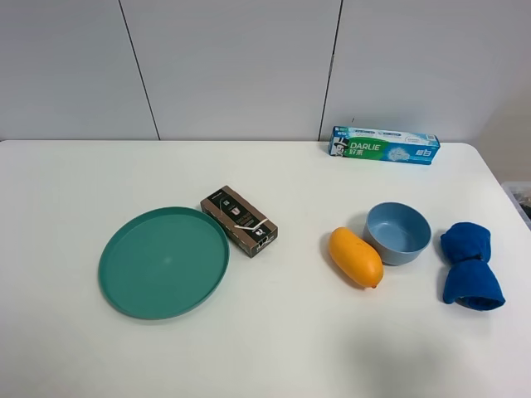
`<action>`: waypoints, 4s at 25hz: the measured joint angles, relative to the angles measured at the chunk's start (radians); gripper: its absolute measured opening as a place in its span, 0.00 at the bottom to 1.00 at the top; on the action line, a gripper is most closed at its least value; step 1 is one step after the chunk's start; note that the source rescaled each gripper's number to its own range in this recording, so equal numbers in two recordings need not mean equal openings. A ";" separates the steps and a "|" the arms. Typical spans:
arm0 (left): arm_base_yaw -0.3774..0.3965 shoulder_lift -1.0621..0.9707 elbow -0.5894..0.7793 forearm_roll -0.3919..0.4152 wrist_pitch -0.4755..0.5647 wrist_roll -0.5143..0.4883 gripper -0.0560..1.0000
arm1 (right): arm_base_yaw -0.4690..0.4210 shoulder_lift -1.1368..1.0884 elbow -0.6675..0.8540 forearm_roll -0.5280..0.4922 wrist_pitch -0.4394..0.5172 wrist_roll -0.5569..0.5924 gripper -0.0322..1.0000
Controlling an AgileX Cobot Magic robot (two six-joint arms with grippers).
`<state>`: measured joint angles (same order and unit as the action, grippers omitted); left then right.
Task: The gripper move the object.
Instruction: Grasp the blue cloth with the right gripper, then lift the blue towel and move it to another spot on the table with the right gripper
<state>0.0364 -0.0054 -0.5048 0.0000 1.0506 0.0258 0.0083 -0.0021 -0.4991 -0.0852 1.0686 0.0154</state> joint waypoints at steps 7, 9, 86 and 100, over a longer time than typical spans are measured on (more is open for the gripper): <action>0.000 0.000 0.000 0.000 0.000 0.000 1.00 | 0.000 0.000 0.000 0.000 0.000 0.001 0.99; 0.000 0.000 0.000 0.000 0.000 0.000 1.00 | 0.000 0.000 0.000 0.000 0.000 0.001 0.99; 0.000 0.000 0.000 0.000 0.000 0.000 1.00 | -0.239 1.736 -0.278 0.157 -0.476 -0.071 0.03; 0.000 0.000 0.000 0.000 0.000 0.001 1.00 | -0.103 1.193 -0.379 0.320 -0.150 -0.249 0.03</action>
<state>0.0364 -0.0054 -0.5048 0.0000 1.0506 0.0267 -0.0948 1.1905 -0.8784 0.2352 0.9185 -0.2332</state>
